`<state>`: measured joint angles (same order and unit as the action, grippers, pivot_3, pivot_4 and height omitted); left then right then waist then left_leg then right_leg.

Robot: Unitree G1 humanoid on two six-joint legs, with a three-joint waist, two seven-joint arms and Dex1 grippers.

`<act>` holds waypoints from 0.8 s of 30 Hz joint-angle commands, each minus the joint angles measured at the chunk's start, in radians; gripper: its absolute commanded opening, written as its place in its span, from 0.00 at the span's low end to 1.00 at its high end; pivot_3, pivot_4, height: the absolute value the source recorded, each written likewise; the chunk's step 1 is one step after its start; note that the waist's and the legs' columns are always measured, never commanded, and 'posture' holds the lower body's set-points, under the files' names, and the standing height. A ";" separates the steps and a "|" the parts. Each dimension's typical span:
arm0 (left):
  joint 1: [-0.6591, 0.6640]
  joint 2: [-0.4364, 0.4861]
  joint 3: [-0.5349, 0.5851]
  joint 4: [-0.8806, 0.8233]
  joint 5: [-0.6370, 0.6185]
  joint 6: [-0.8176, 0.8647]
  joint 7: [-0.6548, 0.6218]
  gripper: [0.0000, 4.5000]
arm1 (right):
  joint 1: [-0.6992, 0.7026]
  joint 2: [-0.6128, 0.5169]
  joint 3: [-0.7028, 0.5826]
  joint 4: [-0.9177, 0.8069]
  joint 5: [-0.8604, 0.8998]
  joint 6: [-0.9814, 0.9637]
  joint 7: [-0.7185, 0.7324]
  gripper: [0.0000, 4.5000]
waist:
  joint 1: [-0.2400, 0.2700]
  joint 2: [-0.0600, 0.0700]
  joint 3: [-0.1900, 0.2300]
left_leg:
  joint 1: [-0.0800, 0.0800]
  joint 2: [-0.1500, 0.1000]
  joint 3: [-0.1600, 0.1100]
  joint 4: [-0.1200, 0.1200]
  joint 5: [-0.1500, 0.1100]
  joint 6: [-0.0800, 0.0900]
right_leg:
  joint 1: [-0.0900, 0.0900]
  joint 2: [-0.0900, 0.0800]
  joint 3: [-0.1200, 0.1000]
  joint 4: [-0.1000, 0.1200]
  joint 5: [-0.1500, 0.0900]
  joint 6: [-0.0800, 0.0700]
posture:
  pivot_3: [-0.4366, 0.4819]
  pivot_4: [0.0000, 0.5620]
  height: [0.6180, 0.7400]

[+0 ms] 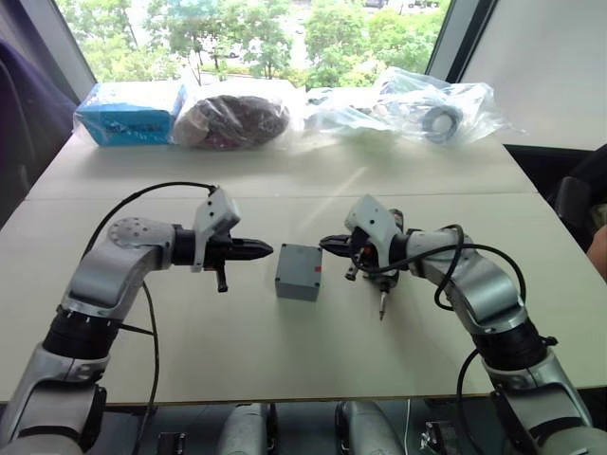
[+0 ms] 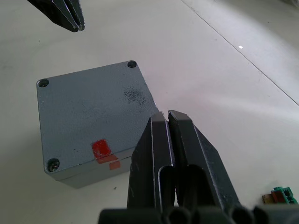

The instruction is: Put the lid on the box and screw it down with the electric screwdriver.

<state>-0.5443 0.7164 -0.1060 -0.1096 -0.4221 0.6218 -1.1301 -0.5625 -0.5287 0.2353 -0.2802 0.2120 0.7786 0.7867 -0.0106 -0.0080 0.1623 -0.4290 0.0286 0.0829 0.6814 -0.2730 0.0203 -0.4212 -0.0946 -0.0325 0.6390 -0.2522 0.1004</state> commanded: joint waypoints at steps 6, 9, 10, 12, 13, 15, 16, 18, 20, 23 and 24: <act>-0.011 0.002 0.002 -0.008 0.005 -0.016 0.001 0.00 | -0.011 0.007 0.018 -0.006 -0.002 -0.023 -0.010 0.00 | 0.000 0.000 0.000 | 0.000 0.000 0.000 0.000 0.000 0.000 | 0.000 0.000 0.000 0.000 0.000 0.000 | 0.48 0.27 1.00; -0.009 0.001 0.001 -0.008 0.006 -0.016 0.002 0.00 | -0.013 0.009 0.020 0.000 -0.002 -0.026 -0.013 0.06 | 0.000 0.000 0.000 | 0.000 0.000 0.000 0.000 0.000 0.000 | 0.000 0.000 0.000 0.000 0.000 0.000 | 0.48 0.27 1.00; -0.009 0.001 0.001 -0.009 0.006 -0.016 0.002 0.00 | -0.014 0.009 0.020 0.001 -0.002 -0.026 -0.014 0.12 | 0.000 0.000 0.000 | 0.000 0.000 0.000 0.000 0.000 0.000 | 0.000 0.000 0.000 0.000 0.000 0.000 | 0.48 0.27 1.00; -0.009 0.001 0.001 -0.009 0.005 -0.015 0.002 0.00 | -0.015 0.007 0.021 0.001 0.001 -0.026 -0.013 0.28 | 0.000 0.000 0.000 | 0.000 0.000 0.000 0.000 0.000 0.000 | 0.000 0.000 0.000 0.000 0.000 0.000 | 0.48 0.27 1.00; -0.009 0.000 0.001 -0.009 0.005 -0.016 0.002 0.00 | -0.016 0.006 0.021 0.001 0.000 -0.027 -0.014 0.38 | 0.000 0.000 0.000 | 0.000 0.000 0.000 0.000 0.000 0.000 | 0.000 0.000 0.000 0.000 0.000 0.000 | 0.48 0.27 1.00; -0.009 0.000 0.000 -0.008 0.005 -0.018 0.000 0.00 | -0.018 0.003 0.021 -0.001 -0.001 -0.027 -0.014 0.54 | 0.000 0.000 0.000 | 0.000 0.000 0.000 0.000 0.000 0.000 | 0.000 0.000 0.000 0.000 0.000 0.000 | 0.48 0.27 1.00; -0.009 -0.001 0.000 -0.008 0.005 -0.018 0.000 0.00 | -0.019 0.001 0.018 -0.003 -0.001 -0.025 -0.015 0.65 | 0.000 0.000 0.000 | 0.000 0.000 0.000 0.000 0.000 0.000 | 0.000 0.000 0.000 0.000 0.000 0.000 | 0.48 0.27 1.00; -0.012 -0.006 0.001 -0.012 0.000 -0.017 0.001 0.00 | -0.025 -0.001 -0.008 -0.019 0.013 0.000 -0.023 0.81 | 0.000 0.000 0.000 | 0.000 0.000 0.000 0.000 0.000 0.000 | 0.000 0.000 0.000 0.000 0.000 0.000 | 0.48 0.27 1.00; -0.021 -0.011 0.009 -0.018 -0.013 -0.010 0.000 0.00 | -0.039 0.012 -0.086 -0.049 0.066 0.075 -0.047 0.81 | 0.001 0.000 0.000 | 0.000 0.000 0.000 0.000 0.000 0.000 | 0.000 0.000 0.000 0.000 0.000 0.000 | 0.48 0.27 1.00; -0.037 -0.016 0.020 -0.030 -0.029 -0.002 -0.005 0.00 | -0.095 0.022 -0.235 -0.082 0.157 0.264 -0.102 0.81 | 0.001 0.000 0.000 | 0.000 0.000 0.000 0.000 0.000 0.000 | 0.000 0.000 0.000 0.000 0.000 0.000 | 0.48 0.27 1.00; -0.045 -0.017 0.021 -0.033 -0.032 -0.002 -0.008 0.00 | -0.131 0.019 -0.296 -0.080 0.183 0.357 -0.123 0.81 | 0.002 0.000 0.000 | 0.000 0.001 0.000 0.000 0.000 0.000 | 0.000 0.000 0.000 0.001 0.000 0.000 | 0.48 0.27 1.00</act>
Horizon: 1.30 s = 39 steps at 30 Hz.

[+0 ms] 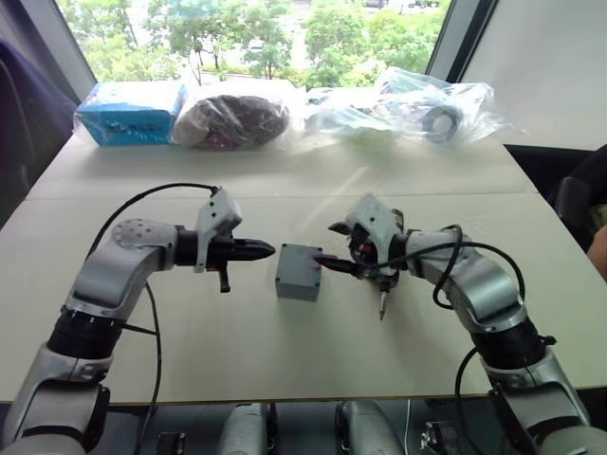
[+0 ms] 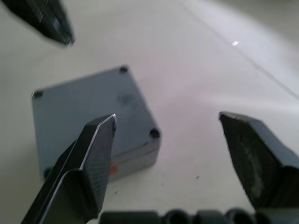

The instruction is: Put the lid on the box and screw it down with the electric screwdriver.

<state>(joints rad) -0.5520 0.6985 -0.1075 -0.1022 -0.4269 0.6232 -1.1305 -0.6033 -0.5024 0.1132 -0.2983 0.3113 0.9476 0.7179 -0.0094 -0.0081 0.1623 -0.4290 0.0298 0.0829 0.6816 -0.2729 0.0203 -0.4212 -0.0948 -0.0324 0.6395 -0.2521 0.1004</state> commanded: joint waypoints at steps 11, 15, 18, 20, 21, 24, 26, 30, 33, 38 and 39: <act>-0.120 -0.025 -0.006 -0.078 -0.035 -0.034 -0.050 0.00 | -0.258 -0.218 -0.269 0.211 0.392 0.667 -0.302 1.00 | -0.002 0.000 0.000 | 0.000 0.000 0.000 -0.001 0.000 0.000 | 0.000 -0.001 0.000 0.000 0.000 0.000 | 0.48 0.27 1.00; -0.135 -0.035 -0.011 -0.073 -0.029 -0.046 -0.052 0.00 | -0.271 -0.291 -0.180 0.390 0.656 0.667 -0.505 1.00 | -0.003 0.000 0.000 | 0.000 0.000 0.001 -0.001 0.000 0.000 | 0.000 -0.001 0.001 -0.001 0.000 0.000 | 0.48 0.27 1.00; -0.120 -0.038 -0.011 -0.086 -0.029 -0.047 -0.043 0.00 | -0.322 -0.297 -0.112 0.506 0.782 0.667 -0.630 1.00 | -0.009 0.000 0.000 | 0.000 0.000 0.001 -0.001 0.000 0.001 | -0.001 0.000 0.001 -0.001 0.000 0.000 | 0.48 0.27 1.00; -0.103 -0.037 -0.007 -0.101 -0.031 -0.043 -0.034 0.00 | -0.362 -0.290 -0.074 0.575 0.841 0.667 -0.697 1.00 | -0.009 0.000 0.000 | 0.000 0.000 0.002 -0.002 0.000 0.001 | -0.002 0.000 0.002 -0.001 0.000 0.000 | 0.48 0.27 1.00; -0.100 -0.037 -0.007 -0.105 -0.031 -0.040 -0.030 0.00 | -0.374 -0.292 -0.061 0.596 0.868 0.667 -0.721 1.00 | -0.008 0.000 0.000 | 0.000 0.000 0.002 -0.002 0.000 0.001 | -0.002 0.000 0.002 0.000 0.000 0.000 | 0.48 0.27 1.00; -0.069 -0.028 0.001 -0.133 -0.032 -0.030 -0.013 0.00 | -0.425 -0.271 -0.011 0.682 0.900 0.667 -0.774 1.00 | -0.006 0.000 0.000 | -0.001 0.001 0.002 -0.002 0.000 0.001 | -0.002 0.000 0.002 -0.001 0.000 0.000 | 0.48 0.27 1.00; -0.055 -0.024 0.005 -0.148 -0.035 -0.023 -0.002 0.00 | -0.446 -0.264 0.012 0.722 0.906 0.667 -0.794 1.00 | -0.004 0.000 0.000 | -0.001 0.001 0.002 -0.002 0.000 0.001 | -0.002 0.000 0.002 -0.001 0.000 0.000 | 0.48 0.27 1.00; -0.020 -0.017 0.017 -0.181 -0.040 -0.009 0.028 0.00 | -0.479 -0.235 0.043 0.807 0.853 0.667 -0.812 1.00 | -0.002 0.000 0.000 | -0.002 0.001 0.002 -0.001 0.000 0.001 | -0.003 0.000 0.002 -0.002 0.000 0.000 | 0.48 0.27 1.00; -0.001 -0.017 0.018 -0.199 -0.044 -0.001 0.047 0.00 | -0.500 -0.205 0.050 0.853 0.804 0.667 -0.806 1.00 | -0.004 0.000 0.000 | -0.003 0.001 0.002 -0.001 -0.001 0.001 | -0.003 0.000 0.002 -0.002 0.000 0.000 | 0.48 0.27 1.00; 0.014 -0.021 0.016 -0.218 -0.050 0.010 0.074 0.00 | -0.523 -0.162 0.044 0.909 0.705 0.667 -0.776 1.00 | -0.003 0.000 0.000 | -0.003 0.001 0.002 -0.001 -0.001 0.001 | -0.003 0.000 0.002 -0.002 0.000 0.000 | 0.48 0.27 1.00; 0.019 -0.021 0.017 -0.221 -0.051 0.011 0.080 0.00 | -0.527 -0.146 0.039 0.922 0.676 0.667 -0.770 1.00 | -0.004 0.000 0.000 | -0.003 0.001 0.002 -0.001 -0.001 0.001 | -0.003 0.000 0.002 -0.002 0.000 0.000 | 0.48 0.27 1.00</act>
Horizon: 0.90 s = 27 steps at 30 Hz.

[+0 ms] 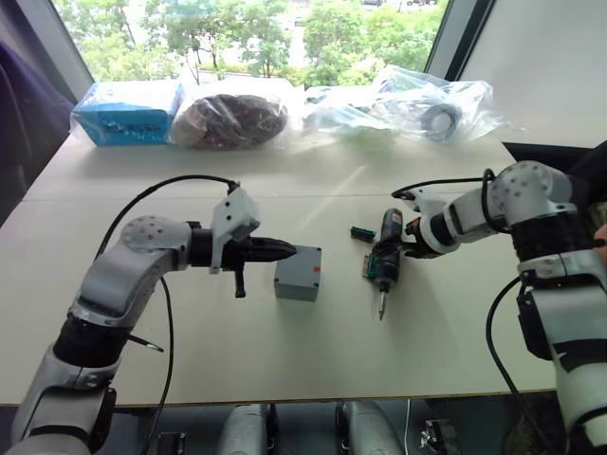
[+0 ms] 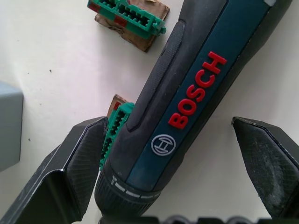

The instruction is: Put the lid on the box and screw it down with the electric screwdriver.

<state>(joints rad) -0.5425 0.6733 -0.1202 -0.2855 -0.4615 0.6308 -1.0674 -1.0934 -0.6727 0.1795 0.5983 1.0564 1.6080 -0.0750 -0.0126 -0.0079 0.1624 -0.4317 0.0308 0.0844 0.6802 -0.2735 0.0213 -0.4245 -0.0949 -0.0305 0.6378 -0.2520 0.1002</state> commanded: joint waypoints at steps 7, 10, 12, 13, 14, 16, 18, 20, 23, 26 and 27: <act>0.026 0.003 0.029 -0.050 -0.021 0.006 0.041 0.00 | -0.040 0.070 -0.049 0.066 -0.272 -0.001 0.109 1.00 | -0.003 0.000 0.000 | 0.000 0.000 0.000 0.000 0.000 0.000 | 0.000 0.000 0.000 0.000 0.000 0.000 | 0.48 0.27 1.00; 0.030 0.002 0.028 -0.050 -0.022 0.006 0.047 0.00 | -0.034 0.077 -0.055 0.070 -0.334 -0.001 0.152 0.94 | 0.000 0.000 0.000 | 0.000 0.000 0.000 0.001 0.000 0.000 | 0.001 0.000 0.000 0.000 0.000 0.000 | 0.48 0.27 1.00; 0.030 0.001 0.025 -0.047 -0.021 0.004 0.049 0.00 | -0.032 0.084 -0.057 0.076 -0.373 -0.008 0.177 0.83 | 0.000 0.000 0.000 | 0.000 0.000 0.000 0.001 0.000 0.000 | 0.001 0.000 0.000 0.000 0.000 0.000 | 0.48 0.27 1.00; 0.030 0.000 0.023 -0.047 -0.020 0.003 0.051 0.00 | -0.030 0.086 -0.054 0.076 -0.391 -0.015 0.191 0.76 | 0.000 0.000 0.000 | 0.000 0.000 0.000 0.001 0.000 0.000 | 0.001 0.000 0.000 0.000 0.000 0.000 | 0.48 0.27 1.00; 0.030 -0.001 0.020 -0.044 -0.017 0.001 0.051 0.00 | -0.029 0.089 -0.052 0.082 -0.411 -0.023 0.203 0.69 | 0.000 0.000 0.000 | 0.000 0.000 0.000 0.001 0.000 0.000 | 0.001 0.000 0.000 0.000 0.000 0.000 | 0.48 0.27 1.00; 0.029 -0.001 0.018 -0.040 -0.015 -0.001 0.051 0.00 | -0.025 0.092 -0.042 0.085 -0.446 -0.034 0.228 0.52 | 0.000 0.000 0.000 | 0.000 0.000 0.000 0.001 0.000 0.000 | 0.001 0.000 0.000 0.000 0.000 0.000 | 0.48 0.27 1.00; 0.028 -0.001 0.018 -0.040 -0.014 -0.001 0.050 0.00 | -0.016 0.094 -0.030 0.076 -0.472 -0.030 0.252 0.44 | 0.000 -0.001 -0.001 | 0.000 0.000 0.000 0.001 0.000 0.000 | 0.001 0.000 0.000 0.000 0.000 0.000 | 0.48 0.27 1.00; 0.026 -0.001 0.019 -0.038 -0.013 0.000 0.051 0.00 | -0.007 0.094 -0.021 0.064 -0.494 -0.025 0.274 0.43 | 0.000 -0.001 -0.001 | 0.000 0.000 0.000 0.001 0.000 0.000 | 0.002 0.000 0.000 0.000 0.000 0.000 | 0.48 0.27 1.00; 0.028 0.000 0.021 -0.041 -0.014 0.004 0.054 0.00 | -0.001 0.092 -0.034 0.058 -0.519 -0.012 0.297 0.43 | 0.001 -0.001 -0.001 | 0.001 -0.001 0.000 0.001 0.000 0.000 | 0.002 0.000 0.000 0.000 0.000 0.000 | 0.48 0.27 1.00; 0.032 0.004 0.026 -0.046 -0.017 0.008 0.056 0.00 | -0.012 0.082 -0.079 0.052 -0.537 0.002 0.305 0.43 | 0.002 -0.001 -0.001 | 0.001 -0.001 -0.001 0.001 0.000 0.000 | 0.002 0.000 0.000 0.000 0.000 0.000 | 0.48 0.27 1.00; 0.033 0.006 0.028 -0.047 -0.018 0.009 0.056 0.00 | -0.024 0.078 -0.100 0.057 -0.539 0.005 0.307 0.43 | 0.003 -0.001 -0.001 | 0.001 -0.001 -0.001 0.001 0.000 0.000 | 0.002 0.000 0.000 0.000 0.000 0.000 | 0.48 0.27 1.00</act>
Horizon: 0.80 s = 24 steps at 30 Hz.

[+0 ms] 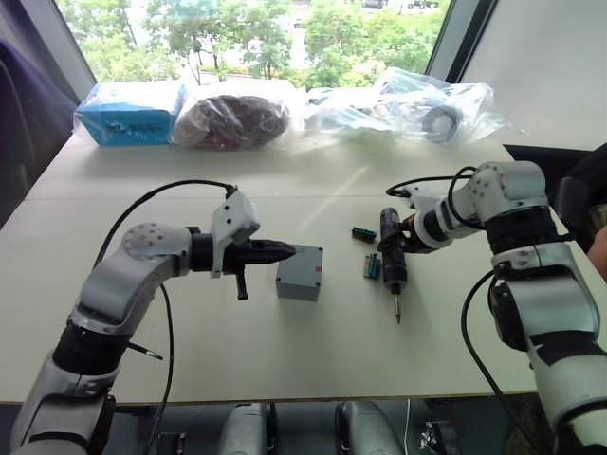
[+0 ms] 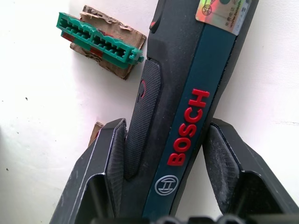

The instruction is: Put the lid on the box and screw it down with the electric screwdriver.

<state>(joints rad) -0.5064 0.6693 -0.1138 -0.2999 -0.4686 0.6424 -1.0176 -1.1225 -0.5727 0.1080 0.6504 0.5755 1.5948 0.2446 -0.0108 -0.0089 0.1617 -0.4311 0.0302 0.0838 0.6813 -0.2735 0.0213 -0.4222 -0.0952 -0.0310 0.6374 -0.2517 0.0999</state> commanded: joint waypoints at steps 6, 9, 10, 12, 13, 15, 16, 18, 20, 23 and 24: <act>0.006 0.029 0.061 -0.023 -0.040 0.015 -0.005 0.00 | -0.130 -0.060 -0.269 -0.022 -0.087 -0.014 -0.050 0.43 | 0.001 0.003 0.002 | -0.004 -0.001 0.001 0.000 0.000 0.000 | -0.004 -0.001 0.000 -0.001 0.000 0.000 | 0.48 0.27 1.00; -0.003 0.046 0.080 0.011 -0.056 0.020 -0.024 0.00 | -0.129 -0.029 -0.409 -0.232 -0.062 -0.159 -0.079 0.43 | -0.004 0.004 0.003 | -0.008 -0.001 0.000 0.000 0.000 0.000 | -0.009 -0.001 0.000 -0.001 0.000 0.000 | 0.48 0.27 1.00; -0.007 0.052 0.080 0.023 -0.054 0.018 -0.031 0.00 | -0.117 -0.008 -0.443 -0.303 -0.048 -0.220 -0.074 0.43 | -0.008 0.004 0.003 | -0.010 -0.001 0.001 -0.001 0.001 -0.001 | -0.010 -0.001 0.000 0.000 0.000 0.001 | 0.48 0.27 1.00; -0.022 0.063 0.074 0.050 -0.049 0.019 -0.047 0.00 | -0.096 0.067 -0.542 -0.445 0.021 -0.322 -0.058 0.43 | -0.010 0.005 0.003 | -0.010 -0.001 0.001 -0.001 0.001 -0.002 | -0.012 0.002 0.000 0.000 0.000 0.001 | 0.48 0.27 1.00; -0.031 0.066 0.069 0.065 -0.047 0.017 -0.057 0.00 | -0.087 0.111 -0.593 -0.514 0.064 -0.355 -0.053 0.43 | -0.010 0.005 0.003 | -0.010 0.000 0.000 -0.002 0.001 -0.002 | -0.012 0.003 0.000 0.000 0.000 0.001 | 0.48 0.27 1.00; -0.062 0.070 0.049 0.103 -0.041 0.013 -0.085 0.00 | -0.011 0.199 -0.624 -0.723 0.183 -0.421 0.023 0.43 | -0.006 0.005 0.003 | -0.010 0.002 -0.001 -0.002 0.002 -0.003 | -0.013 0.006 0.000 0.001 0.000 0.001 | 0.48 0.27 1.00; -0.073 0.072 0.042 0.119 -0.038 0.010 -0.098 0.00 | 0.025 0.230 -0.619 -0.801 0.226 -0.438 0.054 0.43 | -0.003 0.005 0.003 | -0.010 0.003 -0.002 -0.004 0.002 -0.004 | -0.013 0.007 -0.002 0.000 0.000 0.001 | 0.48 0.27 1.00; -0.091 0.071 0.032 0.144 -0.033 0.008 -0.115 0.00 | 0.090 0.274 -0.594 -0.913 0.280 -0.468 0.083 0.43 | 0.000 0.005 0.003 | -0.010 0.004 -0.002 -0.004 0.003 -0.005 | -0.013 0.008 -0.003 0.001 0.000 0.001 | 0.48 0.27 1.00; -0.106 0.068 0.012 0.167 -0.017 0.003 -0.128 0.00 | 0.185 0.321 -0.524 -1.027 0.297 -0.519 0.107 0.43 | 0.002 0.005 0.003 | -0.010 0.003 -0.002 -0.003 0.004 -0.006 | -0.012 0.007 -0.004 0.002 0.000 0.000 | 0.48 0.27 1.00; -0.114 0.062 -0.010 0.175 -0.006 0.001 -0.137 0.00 | 0.316 0.328 -0.411 -1.140 0.271 -0.589 0.152 0.43 | -0.001 0.004 0.003 | -0.010 0.002 -0.003 -0.001 0.004 -0.006 | -0.008 0.006 -0.004 0.001 0.000 0.000 | 0.48 0.27 1.00; -0.113 0.059 -0.013 0.171 -0.006 0.004 -0.138 0.00 | 0.352 0.325 -0.391 -1.156 0.260 -0.608 0.153 0.43 | -0.002 0.004 0.003 | -0.010 0.001 -0.004 0.000 0.003 -0.006 | -0.009 0.006 -0.002 0.001 0.001 -0.001 | 0.48 0.27 1.00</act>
<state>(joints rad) -0.6034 0.7315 -0.1302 -0.1108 -0.4736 0.6600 -1.1482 -0.7733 -0.2393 -0.2961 -0.4271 0.8421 1.0612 0.3826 -0.0125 -0.0045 0.1643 -0.4410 0.0314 0.0800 0.6821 -0.2701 0.0154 -0.4309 -0.0895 -0.0324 0.6381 -0.2505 0.0987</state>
